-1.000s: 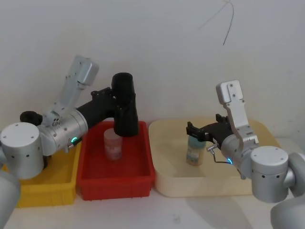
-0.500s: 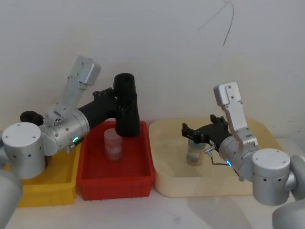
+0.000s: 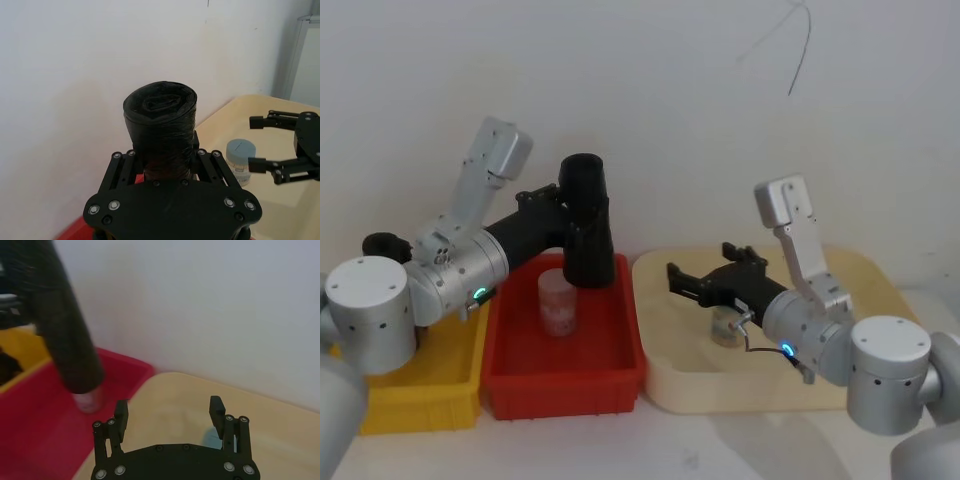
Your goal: Pick up the garbage bag with the one hand and transfer it to the other hand.
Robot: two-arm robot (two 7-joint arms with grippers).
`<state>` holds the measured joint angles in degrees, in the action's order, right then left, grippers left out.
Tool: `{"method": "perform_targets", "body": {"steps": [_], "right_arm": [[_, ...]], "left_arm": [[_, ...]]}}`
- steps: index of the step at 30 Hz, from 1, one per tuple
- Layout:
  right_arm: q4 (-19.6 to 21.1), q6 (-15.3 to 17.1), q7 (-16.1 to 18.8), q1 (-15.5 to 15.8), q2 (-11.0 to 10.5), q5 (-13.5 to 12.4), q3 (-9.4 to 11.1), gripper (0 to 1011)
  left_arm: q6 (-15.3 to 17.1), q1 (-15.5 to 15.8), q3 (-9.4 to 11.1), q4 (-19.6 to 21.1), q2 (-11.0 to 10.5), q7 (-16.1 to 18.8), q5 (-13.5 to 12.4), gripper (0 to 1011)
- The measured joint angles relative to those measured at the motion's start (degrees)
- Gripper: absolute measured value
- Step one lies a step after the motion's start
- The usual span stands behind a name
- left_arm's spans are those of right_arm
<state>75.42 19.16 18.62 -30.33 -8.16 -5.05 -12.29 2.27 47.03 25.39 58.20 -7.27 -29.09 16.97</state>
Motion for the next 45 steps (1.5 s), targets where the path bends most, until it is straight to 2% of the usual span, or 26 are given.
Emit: {"method": "perform_targets", "body": {"steps": [9, 13, 26, 37, 45], "right_arm": [[-2.9, -4.2, 5.7, -0.9, 1.3, -3.8, -0.9, 1000], [-4.2, -6.2, 6.7, -1.2, 2.1, -4.5, -1.3, 1000], [-7.8, -12.4, 7.2, -1.6, 3.9, -6.3, -1.6, 1000], [-8.8, -14.5, 8.2, -1.6, 4.1, -7.3, -2.0, 1000], [-10.5, -15.4, 8.5, -2.6, 4.5, -7.4, -3.2, 1000]], "left_arm": [[0.0, 0.0, 0.0, -0.1, 0.0, 0.0, 0.0, 464], [0.0, 0.0, 0.0, -0.1, 0.0, 0.0, 0.0, 464], [0.0, 0.0, 0.0, -0.1, 0.0, 0.0, 0.0, 464], [0.0, 0.0, 0.0, -0.1, 0.0, 0.0, 0.0, 464], [0.0, 0.0, 0.0, -0.1, 0.0, 0.0, 0.0, 464]]}}
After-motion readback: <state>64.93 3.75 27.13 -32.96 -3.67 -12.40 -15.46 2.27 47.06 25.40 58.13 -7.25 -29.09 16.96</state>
